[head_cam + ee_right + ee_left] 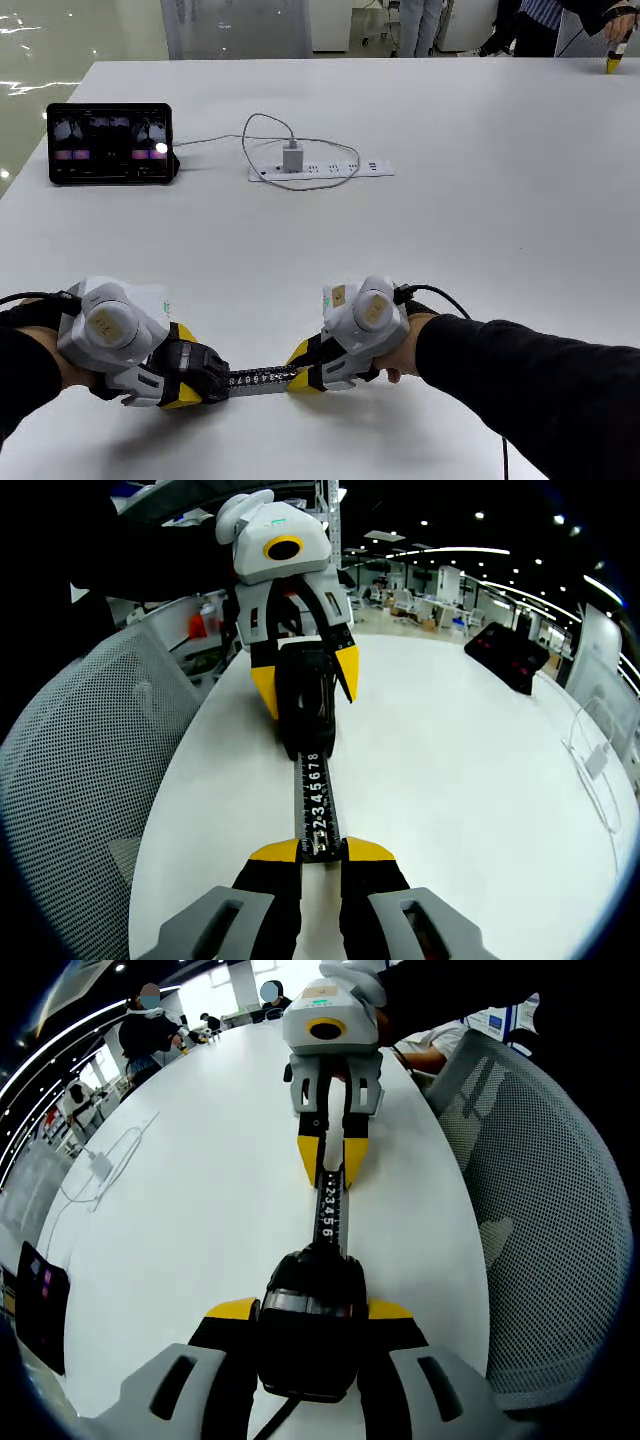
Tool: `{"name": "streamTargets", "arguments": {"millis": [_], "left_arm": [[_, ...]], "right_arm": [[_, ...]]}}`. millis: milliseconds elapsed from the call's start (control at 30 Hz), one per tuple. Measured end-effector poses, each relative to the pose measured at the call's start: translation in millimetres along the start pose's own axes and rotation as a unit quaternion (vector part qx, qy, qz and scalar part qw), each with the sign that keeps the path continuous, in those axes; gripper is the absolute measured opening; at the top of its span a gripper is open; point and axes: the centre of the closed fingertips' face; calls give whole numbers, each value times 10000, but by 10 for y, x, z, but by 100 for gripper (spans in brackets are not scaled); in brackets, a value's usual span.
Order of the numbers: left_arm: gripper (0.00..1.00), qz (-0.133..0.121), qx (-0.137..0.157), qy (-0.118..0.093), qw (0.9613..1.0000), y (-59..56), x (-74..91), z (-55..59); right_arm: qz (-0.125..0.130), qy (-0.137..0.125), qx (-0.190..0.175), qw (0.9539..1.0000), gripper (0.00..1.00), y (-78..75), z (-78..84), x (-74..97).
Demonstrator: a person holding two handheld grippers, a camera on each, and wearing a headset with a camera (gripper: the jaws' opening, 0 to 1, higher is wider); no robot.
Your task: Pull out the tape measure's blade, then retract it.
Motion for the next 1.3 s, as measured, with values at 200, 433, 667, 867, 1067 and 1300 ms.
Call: {"name": "streamTargets", "arguments": {"millis": [200, 433, 667, 867, 1067, 1300], "left_arm": [[33, -22, 28, -21, 10000, 4, -2, 1], [33, -9, 18, -3, 10000, 0, -4, -3], [33, 0, 41, -7, 10000, -1, -8, -4], [33, -1, 66, -13, 10000, 3, -12, -3], [33, -8, 62, -10, 10000, -1, -8, -9], [33, -11, 53, -10, 10000, -9, -2, -22]], "right_arm": [[5, 26, -8, 10000, 10, -24, 43, 41], [16, 20, -27, 10000, 10, -49, 94, 96], [35, 15, -5, 10000, 10, -47, 135, 138], [31, -29, -98, 9999, 10, -77, 181, 187], [49, -25, -92, 9999, 10, -85, 206, 225], [84, 8, -61, 9999, 10, -97, 251, 274]]}}
Point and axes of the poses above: the centre of the closed fingertips' face, and the gripper's own axes: x roughly backward along the fingers, y roughly to its left, z roughly out of its underside, and after that the axes turned 9 degrees about -x, right-handed
